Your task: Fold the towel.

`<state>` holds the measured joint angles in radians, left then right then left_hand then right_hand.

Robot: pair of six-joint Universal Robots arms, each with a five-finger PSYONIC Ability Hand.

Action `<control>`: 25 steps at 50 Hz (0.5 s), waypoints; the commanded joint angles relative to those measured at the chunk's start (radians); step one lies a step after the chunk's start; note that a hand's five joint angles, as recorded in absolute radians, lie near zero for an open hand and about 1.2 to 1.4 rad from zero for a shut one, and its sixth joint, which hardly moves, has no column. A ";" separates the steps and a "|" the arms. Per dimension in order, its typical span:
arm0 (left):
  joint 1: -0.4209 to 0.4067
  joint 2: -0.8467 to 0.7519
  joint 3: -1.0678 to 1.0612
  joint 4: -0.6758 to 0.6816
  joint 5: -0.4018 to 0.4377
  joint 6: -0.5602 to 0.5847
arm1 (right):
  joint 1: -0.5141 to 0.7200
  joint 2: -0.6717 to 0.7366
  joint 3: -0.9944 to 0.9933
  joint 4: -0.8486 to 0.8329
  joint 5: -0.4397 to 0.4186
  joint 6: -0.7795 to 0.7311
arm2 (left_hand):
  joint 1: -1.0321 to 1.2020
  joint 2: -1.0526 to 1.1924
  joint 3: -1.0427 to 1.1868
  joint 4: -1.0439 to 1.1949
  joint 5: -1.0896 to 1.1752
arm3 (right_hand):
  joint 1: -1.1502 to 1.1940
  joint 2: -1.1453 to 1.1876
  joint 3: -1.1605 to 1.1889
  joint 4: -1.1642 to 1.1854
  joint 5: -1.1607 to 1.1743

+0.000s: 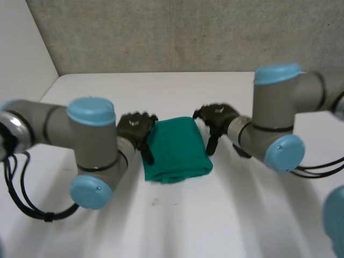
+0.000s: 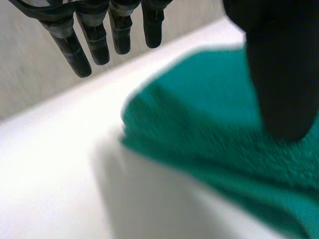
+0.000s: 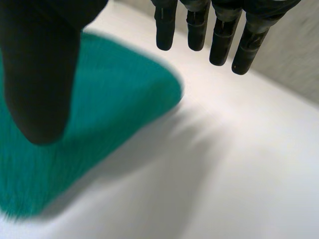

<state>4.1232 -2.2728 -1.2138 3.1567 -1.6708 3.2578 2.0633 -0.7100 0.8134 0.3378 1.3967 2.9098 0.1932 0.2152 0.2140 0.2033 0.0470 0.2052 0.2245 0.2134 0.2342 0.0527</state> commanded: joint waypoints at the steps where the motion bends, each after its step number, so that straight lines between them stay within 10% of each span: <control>1: 0.020 0.249 -0.003 -0.020 0.000 -0.012 | -0.047 -0.282 0.122 -0.095 0.097 0.026 | -0.009 -0.031 -0.030 -0.019 -0.037 | -0.031 -0.050 -0.039 -0.060 -0.053; 8: 0.155 0.443 -0.004 -0.125 0.019 -0.087 | -0.147 -0.599 0.372 -0.298 0.280 0.052 | -0.019 -0.041 -0.039 -0.029 -0.047 | -0.031 -0.050 -0.039 -0.060 -0.053; 15: 0.244 0.593 -0.032 -0.306 0.190 -0.204 | -0.164 -0.706 0.493 -0.275 0.268 0.043 | -0.019 -0.041 -0.039 -0.029 -0.047 | -0.031 -0.050 -0.039 -0.060 -0.053; 25: 0.267 0.693 -0.104 -0.299 0.230 -0.214 | -0.180 -0.726 0.512 -0.221 0.240 0.048 | -0.019 -0.041 -0.039 -0.029 -0.047 | -0.031 -0.050 -0.039 -0.060 -0.053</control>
<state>4.3880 -1.6223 -1.2770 2.8413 -1.4502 3.0417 1.8907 -1.4412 1.3268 0.0891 1.6605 2.9565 0.1916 0.2038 0.2137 0.2008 0.0464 0.2052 0.2245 0.2120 0.2342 0.0527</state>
